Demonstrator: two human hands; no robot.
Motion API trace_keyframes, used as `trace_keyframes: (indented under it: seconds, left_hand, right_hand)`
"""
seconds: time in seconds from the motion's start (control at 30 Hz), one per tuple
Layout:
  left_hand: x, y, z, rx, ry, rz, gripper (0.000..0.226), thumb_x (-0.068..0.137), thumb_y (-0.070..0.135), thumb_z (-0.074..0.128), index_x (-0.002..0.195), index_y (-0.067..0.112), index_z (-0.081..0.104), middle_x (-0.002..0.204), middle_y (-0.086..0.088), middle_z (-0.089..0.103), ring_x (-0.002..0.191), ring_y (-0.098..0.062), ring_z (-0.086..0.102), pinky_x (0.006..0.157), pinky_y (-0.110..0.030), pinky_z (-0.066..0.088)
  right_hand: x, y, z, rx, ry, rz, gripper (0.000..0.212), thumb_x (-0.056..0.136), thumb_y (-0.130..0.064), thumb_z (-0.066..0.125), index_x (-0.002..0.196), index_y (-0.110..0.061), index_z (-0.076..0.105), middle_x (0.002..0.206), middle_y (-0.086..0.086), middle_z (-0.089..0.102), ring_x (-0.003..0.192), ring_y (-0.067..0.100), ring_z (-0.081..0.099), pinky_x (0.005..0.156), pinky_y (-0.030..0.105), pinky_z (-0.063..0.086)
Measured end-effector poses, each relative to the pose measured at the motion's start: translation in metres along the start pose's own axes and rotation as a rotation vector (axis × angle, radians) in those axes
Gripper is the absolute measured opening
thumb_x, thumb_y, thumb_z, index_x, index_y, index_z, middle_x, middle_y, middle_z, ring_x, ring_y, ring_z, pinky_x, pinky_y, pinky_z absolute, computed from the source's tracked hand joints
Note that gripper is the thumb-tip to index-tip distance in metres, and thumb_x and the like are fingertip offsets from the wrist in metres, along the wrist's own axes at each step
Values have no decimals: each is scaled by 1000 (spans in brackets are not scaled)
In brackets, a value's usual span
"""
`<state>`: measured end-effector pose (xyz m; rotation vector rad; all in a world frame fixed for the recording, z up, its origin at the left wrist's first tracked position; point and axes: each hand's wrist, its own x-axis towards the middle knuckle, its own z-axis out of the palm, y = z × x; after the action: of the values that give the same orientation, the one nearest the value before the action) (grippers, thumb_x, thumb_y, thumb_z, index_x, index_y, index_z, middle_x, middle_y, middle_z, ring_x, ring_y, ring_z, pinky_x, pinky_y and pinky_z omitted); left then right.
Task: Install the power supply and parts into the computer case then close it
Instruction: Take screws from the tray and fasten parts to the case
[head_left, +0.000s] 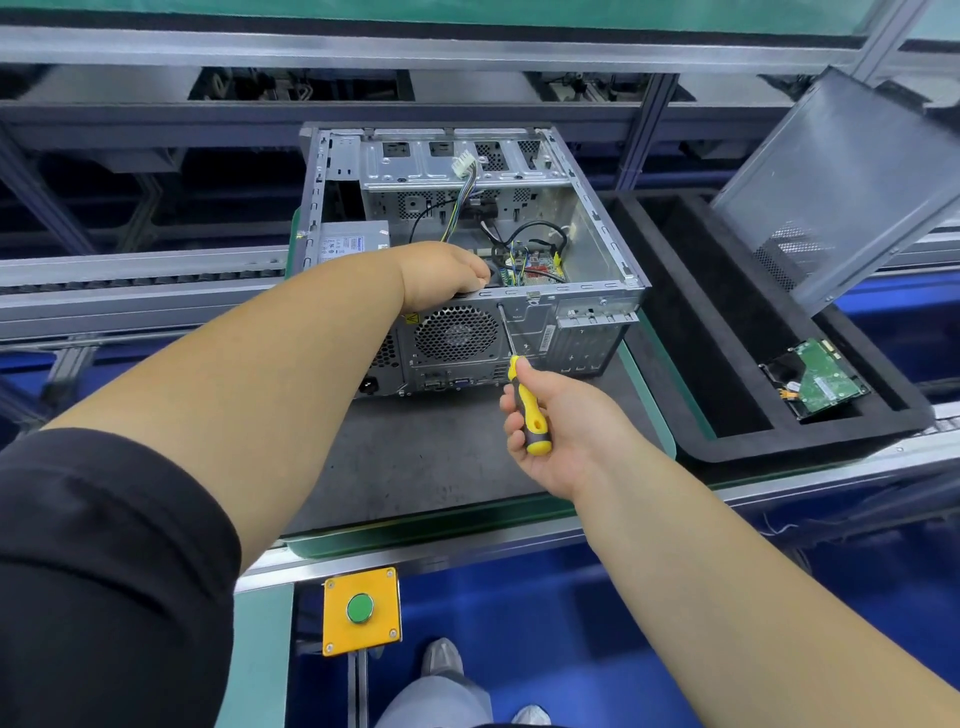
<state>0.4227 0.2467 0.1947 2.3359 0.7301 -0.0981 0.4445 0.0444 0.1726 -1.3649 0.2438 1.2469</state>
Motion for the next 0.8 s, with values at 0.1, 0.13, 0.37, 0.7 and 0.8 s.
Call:
trace_keyframes:
  seconds: [0.1,0.13,0.37,0.7,0.8]
  left_hand:
    - [-1,-1,0,59,-33,56,17,99,12,45,100,8,61,99,1,50,92,-18,42,74,-10,34]
    - [-1,-1,0,92,-37,82,20,100,10,44,103,3,62,98,0,50,89,-17,42,70,-11,34]
    - [-1,-1,-1,79,-36,61,13,98,14,45,91,14,57,94,0,50,89,-20,43,74,-25,31]
    - [3,-1,1,-27,-1,-5,7,98,24,49,101,28,54,108,2,50,97,-17,44,67,-10,32]
    - [3,-1,1,-41,-2,-7,7,98,24,50,100,28,55,108,2,50,97,-17,44,68,-9,31]
  right_hand:
    - [2,-1,1,55,-52,72,50,105,-42,38,83,-8,66,49,-2,55,34,8,42,35,13,34]
    - [3,-2,1,96,-76,90,54,106,-42,33,84,-7,66,48,-2,53,33,8,38,34,13,30]
    - [0,-2,-1,119,-55,2,22,89,-27,71,86,-10,57,71,6,50,38,8,40,35,16,31]
    - [6,0,-3,48,-60,60,50,105,-43,37,90,-7,68,54,0,61,37,7,41,36,15,33]
    - [5,0,-3,101,-56,37,33,95,-39,61,92,-6,64,63,5,58,40,9,41,36,17,33]
